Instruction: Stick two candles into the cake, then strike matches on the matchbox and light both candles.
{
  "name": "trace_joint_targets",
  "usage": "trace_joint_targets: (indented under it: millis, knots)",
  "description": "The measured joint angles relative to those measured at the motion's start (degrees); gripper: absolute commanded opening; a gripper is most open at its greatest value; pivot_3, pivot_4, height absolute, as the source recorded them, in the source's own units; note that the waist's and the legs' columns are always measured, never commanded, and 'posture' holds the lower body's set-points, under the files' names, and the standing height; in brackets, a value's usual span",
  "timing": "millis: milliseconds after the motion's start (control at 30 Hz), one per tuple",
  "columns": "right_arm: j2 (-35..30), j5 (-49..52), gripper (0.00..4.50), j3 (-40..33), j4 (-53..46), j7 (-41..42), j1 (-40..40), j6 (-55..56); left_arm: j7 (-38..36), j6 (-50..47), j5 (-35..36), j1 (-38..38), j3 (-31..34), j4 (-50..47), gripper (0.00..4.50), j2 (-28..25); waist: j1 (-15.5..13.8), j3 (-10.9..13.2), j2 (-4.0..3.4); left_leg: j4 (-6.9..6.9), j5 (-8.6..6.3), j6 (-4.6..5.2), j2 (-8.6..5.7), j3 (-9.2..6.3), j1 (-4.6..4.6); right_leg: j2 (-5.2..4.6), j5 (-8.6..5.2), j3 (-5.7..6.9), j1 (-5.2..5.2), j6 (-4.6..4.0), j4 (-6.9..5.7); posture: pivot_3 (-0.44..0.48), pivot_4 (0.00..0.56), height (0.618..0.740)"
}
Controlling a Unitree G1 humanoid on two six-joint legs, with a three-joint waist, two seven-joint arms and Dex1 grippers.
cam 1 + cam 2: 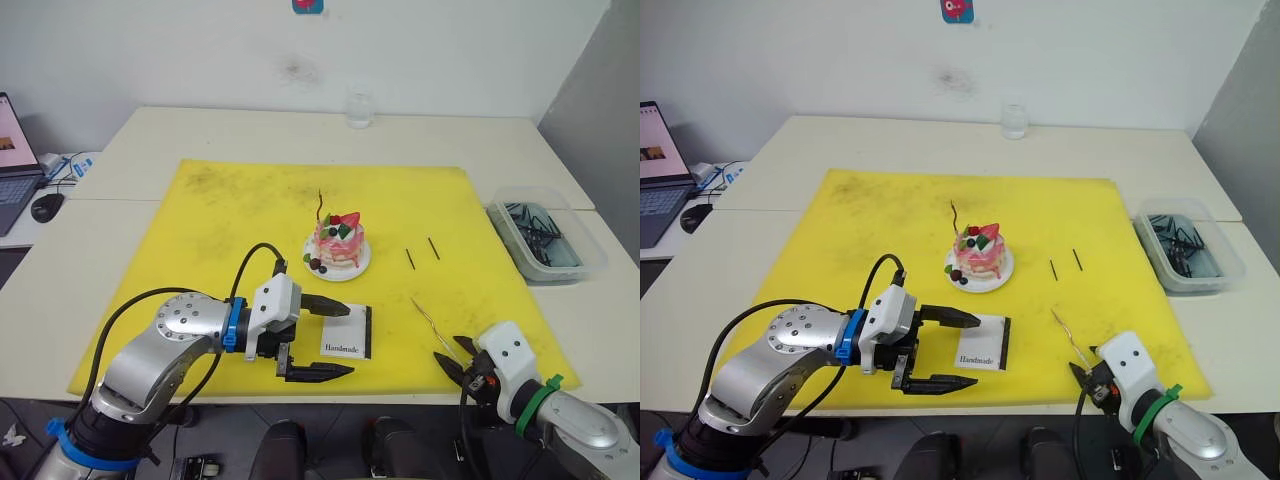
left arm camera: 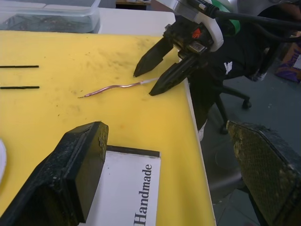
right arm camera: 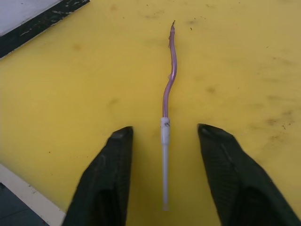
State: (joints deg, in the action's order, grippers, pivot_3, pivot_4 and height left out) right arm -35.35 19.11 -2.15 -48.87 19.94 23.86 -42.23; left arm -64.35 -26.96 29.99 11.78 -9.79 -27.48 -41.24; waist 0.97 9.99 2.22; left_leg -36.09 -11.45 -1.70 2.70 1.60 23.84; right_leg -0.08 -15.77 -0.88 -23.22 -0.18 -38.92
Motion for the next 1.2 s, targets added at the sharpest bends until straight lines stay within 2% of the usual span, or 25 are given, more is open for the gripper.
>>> trace_joint_targets:
  millis: [100, 133, 300, 400, 500, 567, 700, 933, 1200]
  knots:
    - [0.0, 0.2, 0.08, -0.1, -0.5, 0.3, -0.4, -1.0, 0.2, 0.0, 0.0, 0.0, 0.0, -0.2, 4.50, 0.0, 0.0, 0.0, 0.00, -0.01, 0.00, 0.00, 0.00, 0.00, 0.00, -0.01, 0.00, 0.00, 0.01, 0.00, 0.00, 0.000, 0.150, 0.740]
    - [0.0, 0.3, 0.03, -0.5, -0.5, 0.6, -0.5, -1.4, 0.4, 0.0, 0.0, 0.0, 0.0, -0.3, 4.50, 0.0, 0.0, 0.0, 0.00, -0.01, 0.00, 0.00, 0.00, 0.00, 0.00, 0.00, 0.00, 0.00, 0.01, 0.00, 0.00, 0.000, 0.150, 0.740]
    - [-1.2, 2.0, 0.03, -4.4, -0.6, 2.9, -0.9, -3.0, 1.4, -0.8, 0.5, 0.0, 0.0, -1.4, 4.50, 0.1, 0.0, 0.0, 0.00, 0.01, 0.00, 0.00, -0.01, 0.01, 0.01, 0.00, 0.03, 0.00, 0.00, 0.05, 0.00, 0.000, 0.150, 0.740]
    - [-3.4, 4.1, 0.03, -8.3, -0.6, 5.7, -1.6, -4.0, 2.6, -4.0, 3.4, 0.6, 0.1, -2.0, 4.50, 0.8, 0.0, 0.0, 0.00, 0.01, 0.00, 0.00, -0.01, 0.00, 0.01, 0.01, 0.10, 0.01, 0.00, 0.18, 0.00, 0.000, 0.150, 0.740]
    - [-8.2, 6.6, 0.03, -13.8, -0.3, 11.0, -2.4, -3.9, 3.2, -8.5, 8.1, 3.0, 0.4, -3.4, 4.50, 1.2, -0.1, 0.0, 0.00, 0.01, 0.00, 0.00, -0.05, -0.03, -0.01, 0.04, 0.11, 0.02, 0.02, 0.20, -0.01, 0.000, 0.150, 0.740]
    - [-12.2, 6.9, 0.03, -18.5, 3.0, 16.1, -1.7, -2.3, 3.4, -10.4, 10.4, 5.0, 0.4, -3.9, 4.50, 1.3, -0.2, 0.0, 0.00, -0.01, 0.00, 0.01, -0.09, -0.03, 0.00, 0.11, 0.11, 0.03, 0.04, 0.20, 0.00, 0.000, 0.150, 0.740]
    - [-16.1, 8.7, 0.03, -26.3, 11.1, 25.2, -0.5, -0.1, 3.0, -12.4, 12.7, 7.4, 0.4, -4.0, 4.50, 1.3, -0.2, 0.0, 0.01, 0.00, 0.00, 0.01, -0.10, -0.01, 0.01, 0.23, 0.14, 0.01, 0.04, 0.25, 0.02, 0.000, 0.150, 0.740]
    - [-18.5, 8.5, 0.03, -28.4, 18.1, 33.3, 1.2, 3.8, 2.4, -12.7, 12.8, 9.7, -0.2, -4.0, 4.50, 2.7, -0.3, 0.0, 0.01, 0.00, 0.00, 0.00, -0.10, -0.02, 0.01, 0.41, 0.14, 0.05, 0.04, 0.25, 0.00, 0.000, 0.150, 0.740]
    - [-18.8, 6.8, 0.03, -28.0, 19.2, 33.5, 1.8, 3.3, 2.3, -12.3, 12.4, 10.1, -0.7, -3.7, 4.50, 2.8, -0.3, 0.0, 0.00, 0.00, 0.00, 0.00, -0.08, -0.05, 0.00, 0.43, 0.15, 0.00, 0.04, 0.26, -0.01, 0.000, 0.150, 0.740]
